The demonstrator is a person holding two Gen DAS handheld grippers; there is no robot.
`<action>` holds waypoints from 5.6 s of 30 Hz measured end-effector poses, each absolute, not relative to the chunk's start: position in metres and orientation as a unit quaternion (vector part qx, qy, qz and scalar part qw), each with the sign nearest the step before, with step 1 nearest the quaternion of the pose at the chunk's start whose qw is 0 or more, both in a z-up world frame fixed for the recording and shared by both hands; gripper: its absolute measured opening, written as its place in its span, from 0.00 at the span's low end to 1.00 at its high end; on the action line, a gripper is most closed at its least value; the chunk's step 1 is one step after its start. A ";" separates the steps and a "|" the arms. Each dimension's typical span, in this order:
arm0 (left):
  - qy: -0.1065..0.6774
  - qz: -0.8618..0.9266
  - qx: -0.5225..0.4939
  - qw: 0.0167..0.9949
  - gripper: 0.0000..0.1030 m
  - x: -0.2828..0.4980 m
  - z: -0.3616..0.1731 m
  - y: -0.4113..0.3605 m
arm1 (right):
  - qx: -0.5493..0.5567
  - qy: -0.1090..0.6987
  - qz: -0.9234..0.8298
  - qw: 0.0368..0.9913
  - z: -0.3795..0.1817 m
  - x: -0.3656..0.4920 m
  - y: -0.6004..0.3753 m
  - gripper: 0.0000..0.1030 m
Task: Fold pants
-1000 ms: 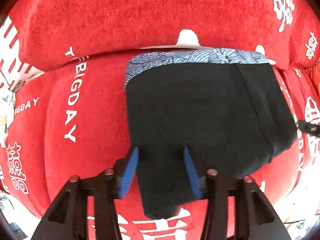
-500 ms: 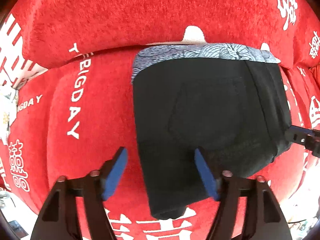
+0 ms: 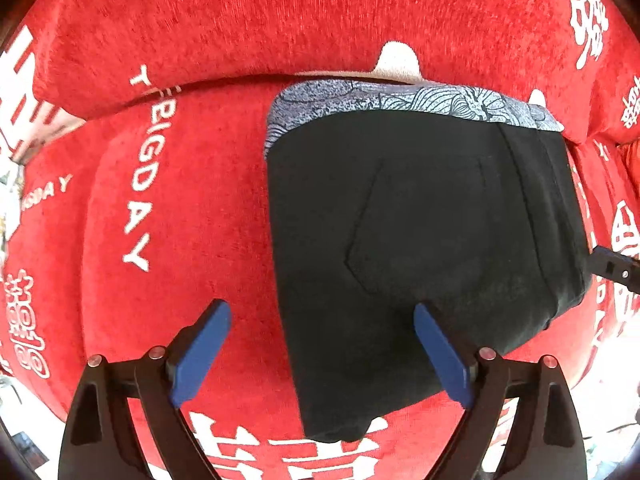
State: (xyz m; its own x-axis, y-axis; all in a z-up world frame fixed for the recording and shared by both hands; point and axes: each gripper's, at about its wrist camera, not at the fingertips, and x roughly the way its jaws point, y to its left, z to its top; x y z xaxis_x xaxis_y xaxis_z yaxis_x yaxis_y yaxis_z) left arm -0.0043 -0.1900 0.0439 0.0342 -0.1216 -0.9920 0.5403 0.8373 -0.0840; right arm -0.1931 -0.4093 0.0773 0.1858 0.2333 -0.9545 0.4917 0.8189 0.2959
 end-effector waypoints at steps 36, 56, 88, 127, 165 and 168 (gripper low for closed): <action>0.706 -0.323 -0.001 0.631 0.99 0.063 -0.018 -0.204 | 0.447 0.604 0.062 0.657 -0.003 -0.177 -0.487 0.80; 0.665 -0.342 -0.004 0.664 0.63 0.040 0.038 -0.180 | 0.494 0.568 0.064 0.655 0.030 -0.176 -0.480 0.43; 0.645 -0.225 0.078 0.726 0.78 0.044 0.056 -0.041 | 0.422 0.651 -0.011 0.631 0.033 -0.183 -0.357 0.43; 0.671 -0.168 0.211 0.691 1.00 -0.036 0.138 -0.074 | 0.202 0.692 -0.147 0.677 0.173 -0.179 -0.250 1.00; 0.654 -0.182 0.220 0.701 1.00 -0.032 0.178 -0.068 | 0.148 0.689 -0.158 0.692 0.203 -0.168 -0.231 1.00; 0.653 -0.180 0.221 0.702 1.00 -0.033 0.179 -0.069 | 0.148 0.689 -0.157 0.691 0.203 -0.167 -0.231 1.00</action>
State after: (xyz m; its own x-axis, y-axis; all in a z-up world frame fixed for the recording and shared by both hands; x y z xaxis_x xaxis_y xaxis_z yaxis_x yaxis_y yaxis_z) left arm -0.0325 -0.0695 0.1792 0.0831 0.0355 -0.9959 0.5406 0.8379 0.0750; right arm -0.1675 -0.2308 0.2028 -0.0004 -0.0136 -0.9999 0.4218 0.9066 -0.0125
